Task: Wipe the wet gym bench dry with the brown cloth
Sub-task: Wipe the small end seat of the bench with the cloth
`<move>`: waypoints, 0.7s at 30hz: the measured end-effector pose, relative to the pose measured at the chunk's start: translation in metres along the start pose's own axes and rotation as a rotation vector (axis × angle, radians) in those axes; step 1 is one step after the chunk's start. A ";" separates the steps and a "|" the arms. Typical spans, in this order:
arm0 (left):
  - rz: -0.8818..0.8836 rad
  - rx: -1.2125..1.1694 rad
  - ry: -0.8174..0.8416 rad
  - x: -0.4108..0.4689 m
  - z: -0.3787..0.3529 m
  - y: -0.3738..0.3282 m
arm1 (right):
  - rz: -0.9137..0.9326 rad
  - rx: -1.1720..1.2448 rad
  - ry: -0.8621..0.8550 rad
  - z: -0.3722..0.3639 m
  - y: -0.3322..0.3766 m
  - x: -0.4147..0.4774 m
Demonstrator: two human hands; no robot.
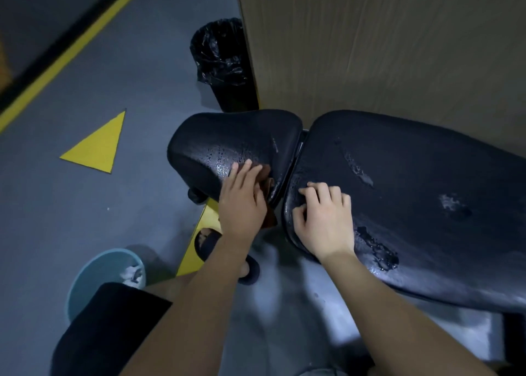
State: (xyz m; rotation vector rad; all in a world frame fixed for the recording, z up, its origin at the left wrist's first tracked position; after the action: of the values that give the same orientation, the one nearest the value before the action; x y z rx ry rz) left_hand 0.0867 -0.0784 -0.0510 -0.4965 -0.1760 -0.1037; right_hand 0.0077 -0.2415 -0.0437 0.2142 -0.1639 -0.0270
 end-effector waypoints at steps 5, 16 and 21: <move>-0.052 -0.008 0.002 0.019 -0.006 -0.001 | 0.002 0.017 -0.024 -0.001 0.001 0.002; -0.159 0.029 0.215 0.198 -0.050 -0.031 | 0.035 -0.020 -0.042 -0.008 -0.002 0.007; -0.205 0.027 0.177 0.209 -0.054 -0.048 | 0.048 -0.033 -0.041 -0.007 -0.002 0.008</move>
State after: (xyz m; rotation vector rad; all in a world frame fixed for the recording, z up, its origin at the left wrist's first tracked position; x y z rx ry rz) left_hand 0.2920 -0.1583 -0.0351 -0.4391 -0.0547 -0.3444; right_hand 0.0164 -0.2424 -0.0494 0.1770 -0.2088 0.0140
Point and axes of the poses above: each hand's wrist, its own x-axis towards the middle knuckle, its own z-axis out of the back of the hand, y = z × x, the point moved 4 cm from there along x, towards the middle knuckle, and after that the axes turned 11 degrees about z, right-handed, at the moved point
